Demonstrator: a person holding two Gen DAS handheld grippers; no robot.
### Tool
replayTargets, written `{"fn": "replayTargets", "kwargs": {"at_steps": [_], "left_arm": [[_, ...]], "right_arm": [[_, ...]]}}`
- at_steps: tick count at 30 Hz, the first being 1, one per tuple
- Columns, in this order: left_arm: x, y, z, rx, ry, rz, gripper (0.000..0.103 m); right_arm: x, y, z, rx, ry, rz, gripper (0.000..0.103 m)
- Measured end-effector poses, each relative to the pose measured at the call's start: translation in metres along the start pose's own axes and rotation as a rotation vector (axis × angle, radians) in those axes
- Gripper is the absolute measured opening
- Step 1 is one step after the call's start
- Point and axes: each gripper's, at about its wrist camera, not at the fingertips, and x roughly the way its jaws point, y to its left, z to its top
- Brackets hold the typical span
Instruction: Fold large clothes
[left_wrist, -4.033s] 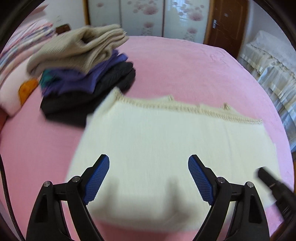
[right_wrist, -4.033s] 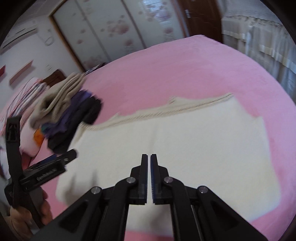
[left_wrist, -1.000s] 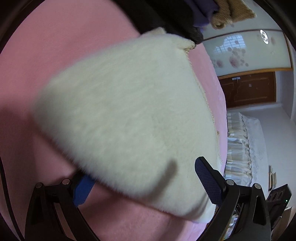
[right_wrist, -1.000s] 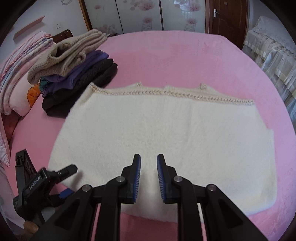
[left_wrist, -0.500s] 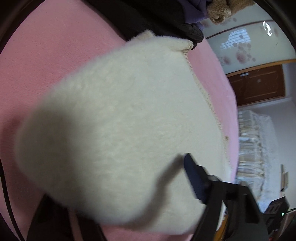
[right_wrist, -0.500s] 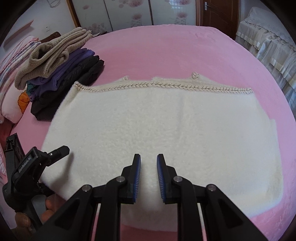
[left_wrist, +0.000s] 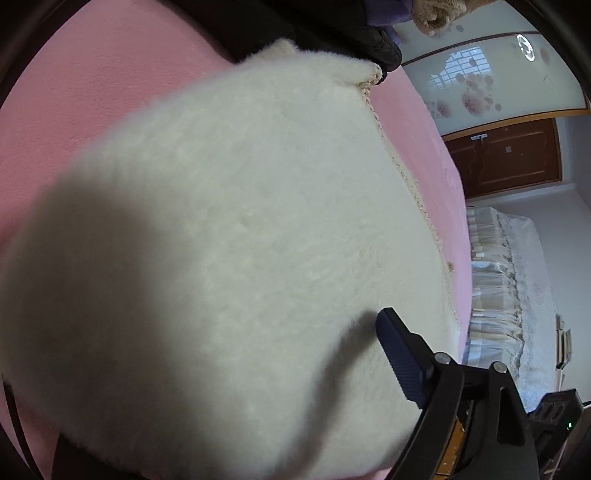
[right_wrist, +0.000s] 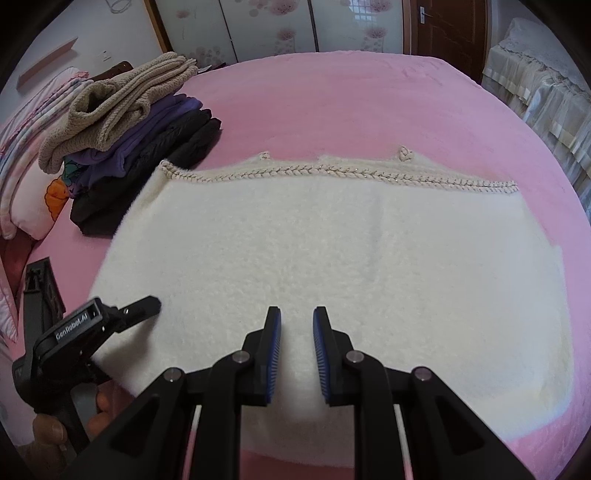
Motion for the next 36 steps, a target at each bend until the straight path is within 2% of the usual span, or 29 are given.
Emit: {"fn": "replayTargets", "kwargs": {"at_steps": [2,3,4,5,6,7,9,10,12,18,23,28,33,36], "left_arm": [[0.002,-0.008,0.001,0.020,-0.004,0.032,0.087],[0.000,-0.008,0.001,0.022,-0.011,0.046,0.080],[-0.003,-0.010,0.000,0.019,-0.024,0.058,0.067],[-0.007,-0.011,-0.001,0.026,-0.031,0.049,0.058],[-0.012,-0.012,-0.002,0.034,-0.033,0.033,0.041],[-0.017,-0.014,-0.003,0.040,-0.038,0.020,0.031],[-0.026,-0.022,-0.005,0.069,-0.055,0.018,0.027],[-0.031,-0.024,-0.007,0.089,-0.065,0.024,0.025],[-0.039,-0.040,-0.011,0.157,-0.097,0.047,0.023],[-0.068,-0.088,-0.028,0.336,-0.192,0.046,0.021],[-0.080,-0.138,-0.050,0.523,-0.236,0.001,0.019],[-0.078,-0.180,-0.074,0.672,-0.235,-0.046,0.019],[-0.072,-0.214,-0.097,0.762,-0.213,-0.103,0.019],[-0.059,-0.234,-0.113,0.808,-0.188,-0.126,0.019]], "right_arm": [[0.001,-0.001,0.000,0.003,-0.001,0.000,0.018],[0.001,-0.001,0.000,0.004,-0.002,0.000,0.018],[0.001,-0.002,-0.001,0.006,-0.003,0.000,0.018],[0.002,-0.002,-0.001,0.009,-0.005,0.001,0.018],[0.002,-0.001,-0.001,0.011,-0.007,0.001,0.018],[0.003,-0.001,-0.001,0.011,-0.008,0.003,0.018],[0.005,0.001,-0.001,0.007,-0.015,0.008,0.017],[0.007,0.002,-0.001,0.002,-0.015,0.009,0.017],[0.016,0.004,-0.004,-0.010,-0.009,0.008,0.009],[0.038,-0.001,-0.015,-0.017,0.002,0.007,0.008],[0.043,-0.022,-0.019,0.051,0.007,0.119,0.008],[0.043,-0.035,-0.020,0.091,0.021,0.209,0.007],[0.022,-0.072,-0.023,0.223,0.027,0.336,0.000],[-0.008,-0.106,-0.036,0.297,-0.020,0.312,0.001]]}}
